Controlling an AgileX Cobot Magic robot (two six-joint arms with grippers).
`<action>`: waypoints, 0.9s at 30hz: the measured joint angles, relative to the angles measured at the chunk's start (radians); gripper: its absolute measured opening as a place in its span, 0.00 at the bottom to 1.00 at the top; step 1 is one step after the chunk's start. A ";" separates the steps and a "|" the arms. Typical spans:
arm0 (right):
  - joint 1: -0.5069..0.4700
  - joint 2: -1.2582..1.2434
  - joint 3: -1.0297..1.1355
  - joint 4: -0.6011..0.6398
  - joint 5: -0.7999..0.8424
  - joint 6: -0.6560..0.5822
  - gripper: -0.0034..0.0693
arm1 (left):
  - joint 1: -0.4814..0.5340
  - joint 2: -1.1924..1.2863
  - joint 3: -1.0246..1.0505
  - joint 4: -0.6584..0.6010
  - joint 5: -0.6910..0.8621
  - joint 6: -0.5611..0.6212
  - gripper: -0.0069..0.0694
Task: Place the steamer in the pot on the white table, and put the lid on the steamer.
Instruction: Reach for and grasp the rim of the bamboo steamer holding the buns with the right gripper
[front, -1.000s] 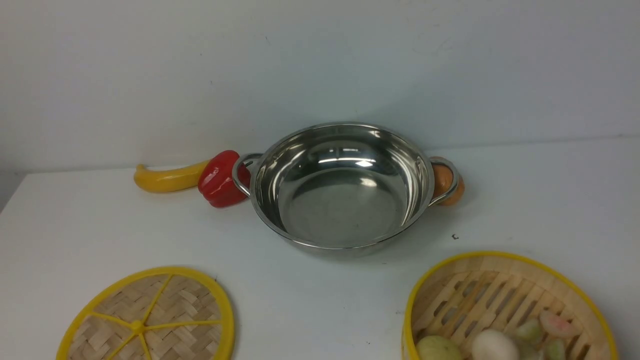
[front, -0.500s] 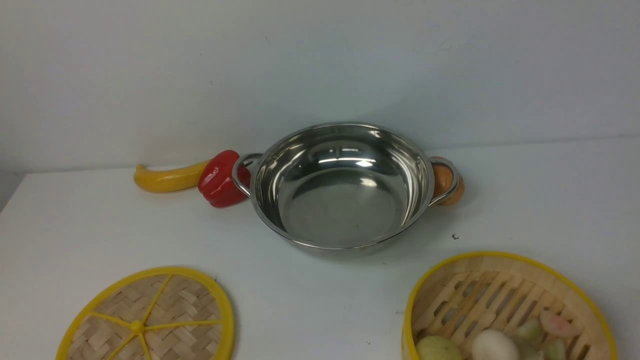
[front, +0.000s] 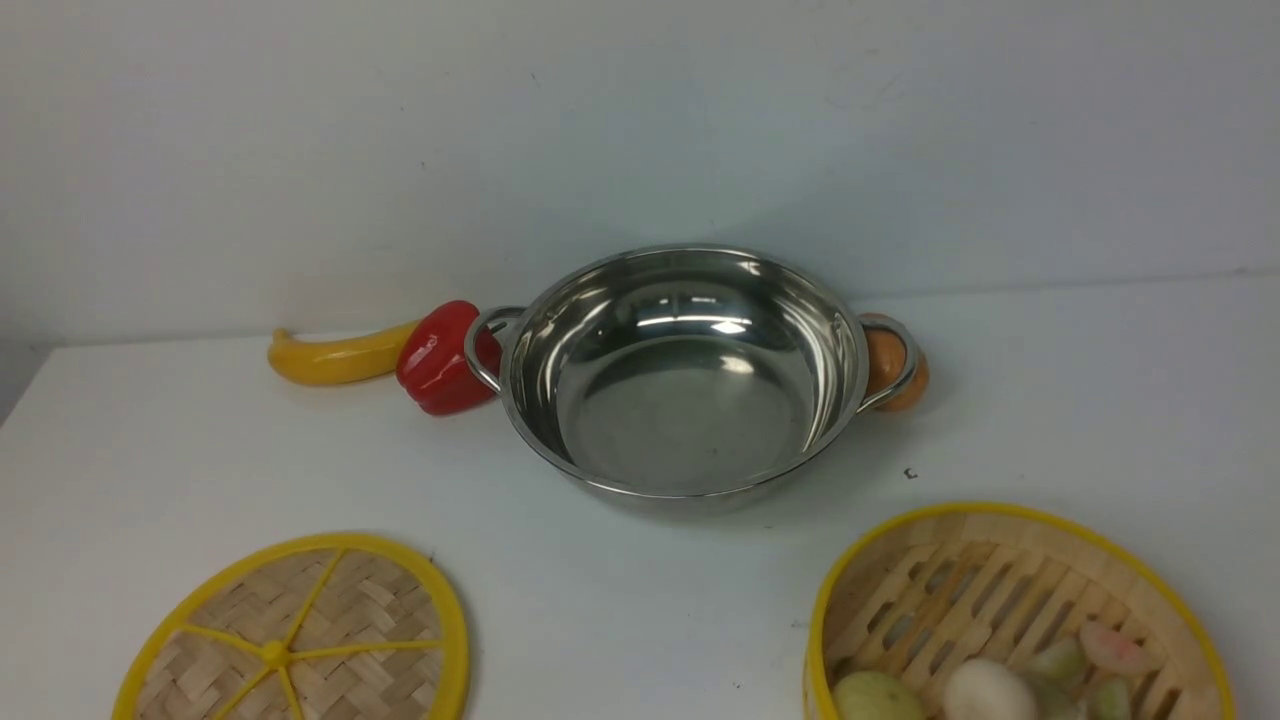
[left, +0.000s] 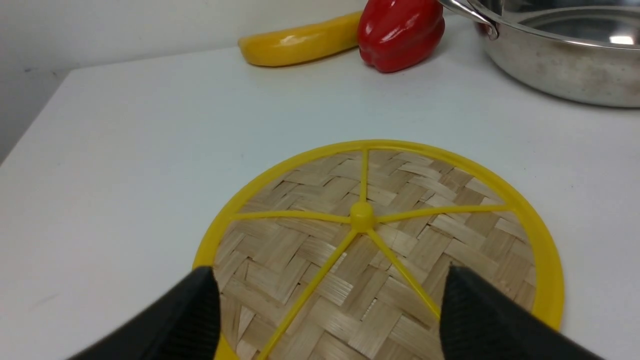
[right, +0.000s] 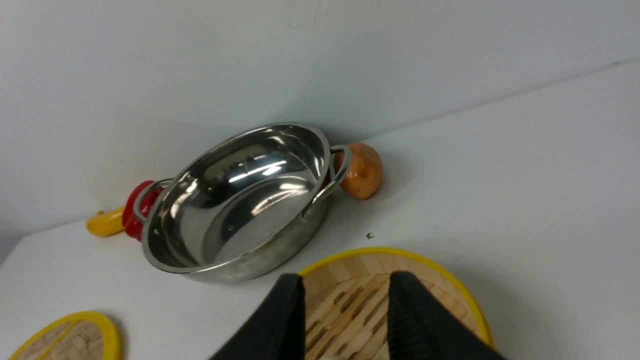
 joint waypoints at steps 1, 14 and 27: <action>0.000 0.005 0.000 0.028 -0.002 0.010 0.39 | 0.000 0.000 0.000 0.000 0.000 0.000 0.81; 0.000 0.340 -0.026 0.106 0.143 -0.218 0.39 | 0.000 0.000 0.000 0.000 0.000 0.000 0.81; 0.000 0.966 -0.165 -0.059 0.042 -0.349 0.39 | 0.000 0.000 0.000 0.000 0.000 0.000 0.81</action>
